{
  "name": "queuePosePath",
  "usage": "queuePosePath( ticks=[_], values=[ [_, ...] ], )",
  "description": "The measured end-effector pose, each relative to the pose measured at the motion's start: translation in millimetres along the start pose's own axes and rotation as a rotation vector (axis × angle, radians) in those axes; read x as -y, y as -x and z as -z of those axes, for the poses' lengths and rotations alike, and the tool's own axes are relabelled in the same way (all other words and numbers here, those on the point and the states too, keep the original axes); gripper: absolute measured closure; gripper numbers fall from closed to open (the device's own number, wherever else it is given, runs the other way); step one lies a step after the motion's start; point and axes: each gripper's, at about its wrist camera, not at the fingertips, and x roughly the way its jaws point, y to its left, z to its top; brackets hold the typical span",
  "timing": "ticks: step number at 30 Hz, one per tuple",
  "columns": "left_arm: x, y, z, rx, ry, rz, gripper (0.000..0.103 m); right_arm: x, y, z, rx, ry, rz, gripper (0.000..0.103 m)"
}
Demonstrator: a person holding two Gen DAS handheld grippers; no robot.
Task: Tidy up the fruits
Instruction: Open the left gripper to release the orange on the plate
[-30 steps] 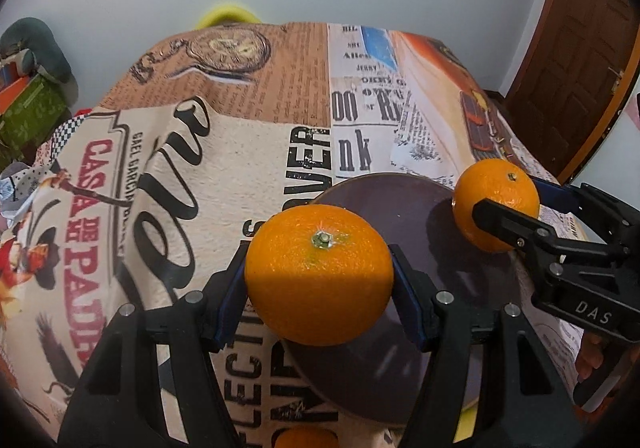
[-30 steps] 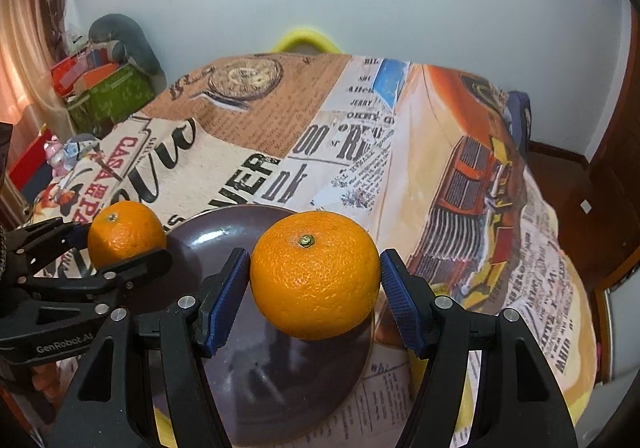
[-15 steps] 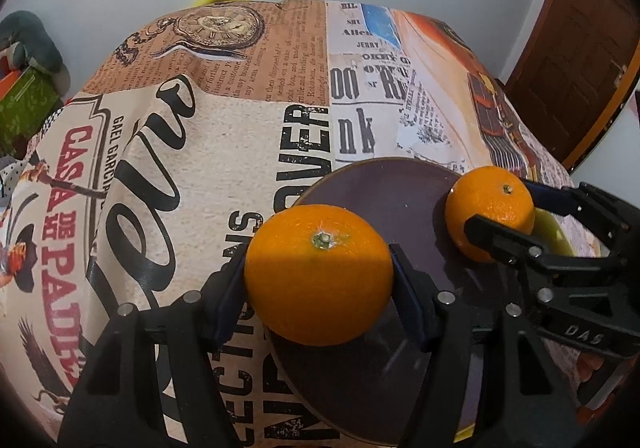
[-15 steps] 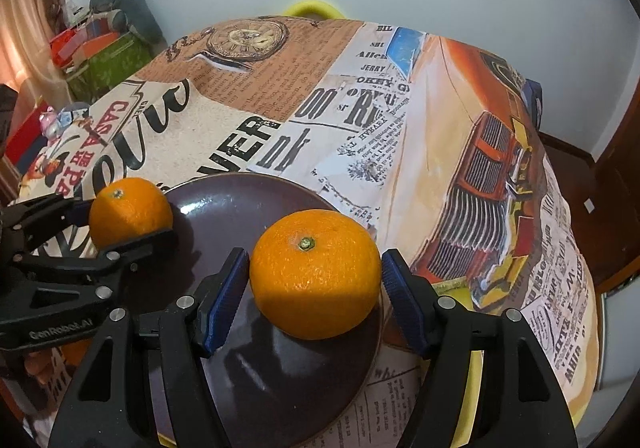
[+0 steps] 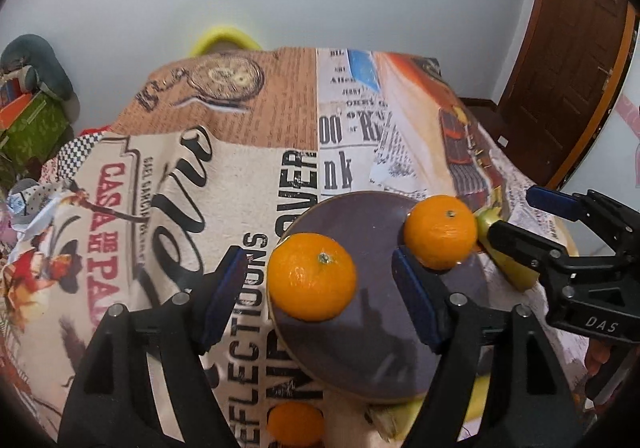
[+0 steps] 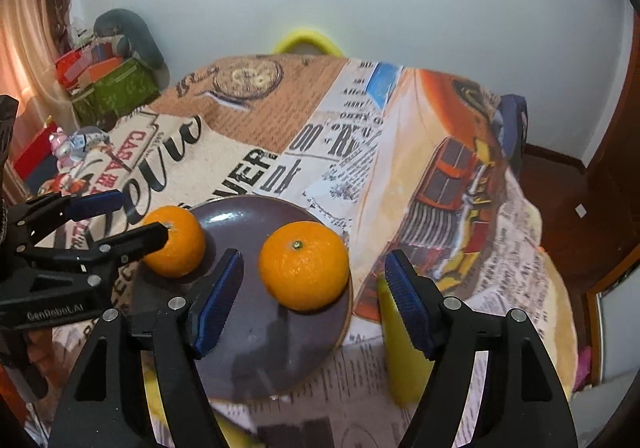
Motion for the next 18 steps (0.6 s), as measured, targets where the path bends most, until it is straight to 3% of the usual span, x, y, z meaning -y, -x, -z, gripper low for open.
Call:
queuePosePath(
  ticks=[8, 18],
  values=[
    [5, 53, 10, 0.052, 0.007, -0.008, 0.026, -6, 56, 9, 0.08, 0.003, 0.016, 0.033],
    [25, 105, 46, 0.074, -0.001, 0.01, 0.022, -8, 109, 40, 0.111, -0.014, 0.053, 0.033]
  ],
)
